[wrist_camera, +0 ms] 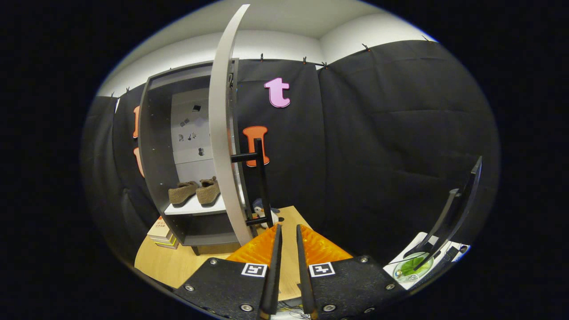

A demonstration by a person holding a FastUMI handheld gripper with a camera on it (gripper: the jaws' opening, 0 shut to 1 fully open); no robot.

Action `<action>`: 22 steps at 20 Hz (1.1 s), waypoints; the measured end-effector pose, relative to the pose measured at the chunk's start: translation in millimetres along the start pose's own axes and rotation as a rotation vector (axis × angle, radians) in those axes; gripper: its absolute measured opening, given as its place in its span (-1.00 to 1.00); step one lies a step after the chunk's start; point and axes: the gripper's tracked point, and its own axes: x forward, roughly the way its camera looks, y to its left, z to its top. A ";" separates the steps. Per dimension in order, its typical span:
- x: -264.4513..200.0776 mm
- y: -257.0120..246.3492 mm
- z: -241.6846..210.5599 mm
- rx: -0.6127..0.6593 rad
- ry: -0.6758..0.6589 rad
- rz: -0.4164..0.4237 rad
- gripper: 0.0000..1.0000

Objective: Open the shoe cabinet door, grab the shoes and put them into the shoe cabinet, then close the shoe cabinet door.

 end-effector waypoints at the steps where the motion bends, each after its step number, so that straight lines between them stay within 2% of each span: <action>1: 3.0 4.1 -0.4 0.008 0.003 0.034 -0.59; 7: 18.0 14.7 -0.8 0.014 -0.012 0.170 -0.56; 22: 26.8 19.4 -0.2 -0.062 -0.034 0.231 -0.49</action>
